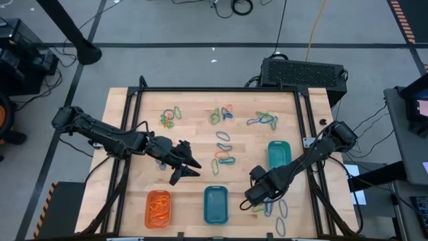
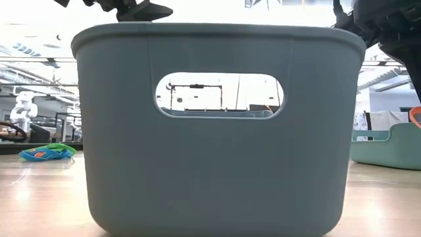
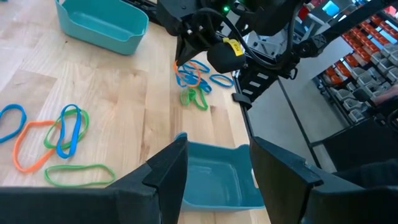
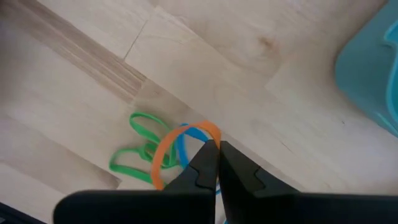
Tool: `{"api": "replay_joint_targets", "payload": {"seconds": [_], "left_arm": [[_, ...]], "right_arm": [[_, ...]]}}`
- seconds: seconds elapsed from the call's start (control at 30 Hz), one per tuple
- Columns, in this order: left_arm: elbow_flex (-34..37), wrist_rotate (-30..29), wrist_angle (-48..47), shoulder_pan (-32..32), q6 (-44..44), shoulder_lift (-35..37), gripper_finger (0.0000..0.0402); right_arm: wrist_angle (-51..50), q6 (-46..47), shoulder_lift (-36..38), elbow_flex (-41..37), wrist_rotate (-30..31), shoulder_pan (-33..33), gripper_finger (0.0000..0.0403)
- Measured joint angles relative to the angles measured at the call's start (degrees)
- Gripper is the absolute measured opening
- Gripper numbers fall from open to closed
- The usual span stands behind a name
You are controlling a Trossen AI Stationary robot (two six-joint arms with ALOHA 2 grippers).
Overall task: Sort rubber bands into baskets
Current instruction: Put the orange rubber band into the orange bin
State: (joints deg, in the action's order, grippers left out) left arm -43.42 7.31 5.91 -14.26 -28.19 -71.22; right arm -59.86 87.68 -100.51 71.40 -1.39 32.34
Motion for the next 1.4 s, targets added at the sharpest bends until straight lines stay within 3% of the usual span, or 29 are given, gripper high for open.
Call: {"api": "replay_joint_targets", "payload": {"seconds": [0.3, 0.8, 1.1, 1.4], "left_arm": [[0.0, 0.0, 0.0, 0.0, 0.0, 0.0, 0.018], [0.0, 0.0, 0.0, 0.0, 0.0, 0.0, 0.018], [0.0, 0.0, 0.0, 0.0, 0.0, 0.0, 0.018], [0.0, 0.0, -0.3, 0.0, -1.5, 0.0, 0.018]], "right_arm": [[0.3, 0.7, 0.0, 0.0, 0.0, 0.0, 0.0008], [0.5, 1.6, -1.7, 0.0, 1.8, -0.1, 0.0097], [-0.6, 5.7, -9.6, -0.1, 5.6, -2.2, 0.01], [-0.2, 5.7, -10.4, -0.1, 6.0, -3.5, 0.0093]]}}
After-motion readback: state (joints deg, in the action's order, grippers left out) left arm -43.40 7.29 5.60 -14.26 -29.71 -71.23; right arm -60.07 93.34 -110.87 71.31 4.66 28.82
